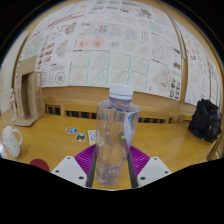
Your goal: Pour water
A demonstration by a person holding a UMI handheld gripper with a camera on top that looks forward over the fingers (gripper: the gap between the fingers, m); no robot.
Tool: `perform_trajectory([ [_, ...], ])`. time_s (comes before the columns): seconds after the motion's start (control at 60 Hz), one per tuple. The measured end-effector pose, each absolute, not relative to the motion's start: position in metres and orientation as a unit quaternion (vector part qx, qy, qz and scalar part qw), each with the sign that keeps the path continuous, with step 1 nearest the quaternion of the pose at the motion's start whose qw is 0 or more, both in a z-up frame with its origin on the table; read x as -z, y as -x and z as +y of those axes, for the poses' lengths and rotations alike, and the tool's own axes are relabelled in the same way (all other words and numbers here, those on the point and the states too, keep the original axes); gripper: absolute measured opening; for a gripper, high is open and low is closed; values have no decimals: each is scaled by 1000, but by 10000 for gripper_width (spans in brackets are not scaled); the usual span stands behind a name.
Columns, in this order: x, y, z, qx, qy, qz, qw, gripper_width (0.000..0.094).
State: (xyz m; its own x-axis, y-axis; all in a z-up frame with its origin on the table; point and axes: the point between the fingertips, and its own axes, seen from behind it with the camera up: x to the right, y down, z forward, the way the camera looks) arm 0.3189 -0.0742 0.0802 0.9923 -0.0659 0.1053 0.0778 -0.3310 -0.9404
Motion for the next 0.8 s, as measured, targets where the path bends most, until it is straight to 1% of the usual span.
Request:
perform_trajectory([
  [0.017,-81,-318,-74,58,812,-4,581,509],
  [0.05,-81,-318,-73,54,811,-5,583,469],
  [0.067,-81,-318,-73,55,810,-5,584,477],
  [0.083,-81,-319,-74,55,809,-6,585,435],
  [0.117,-81,-320,-73,58,808,-6,586,405],
  [0.133,-81,-320,-74,60,808,-6,586,401],
  [0.15,-81,-320,-74,62,807,-8,588,419],
  [0.167,-81,-320,-75,64,807,-10,587,353],
  [0.183,-81,-319,-75,67,807,-11,587,357],
  [0.2,-81,-319,-75,68,806,-12,587,334],
  [0.317,-89,-320,-79,92,804,-34,586,332],
  [0.4,-105,-319,-84,119,797,-43,591,333],
  [0.517,-146,-319,-89,183,772,-75,604,332],
  [0.633,-201,-312,-98,284,731,-125,608,333],
  [0.717,-247,-297,-109,375,685,-180,598,331],
  [0.8,-283,-266,-114,457,631,-246,577,333],
])
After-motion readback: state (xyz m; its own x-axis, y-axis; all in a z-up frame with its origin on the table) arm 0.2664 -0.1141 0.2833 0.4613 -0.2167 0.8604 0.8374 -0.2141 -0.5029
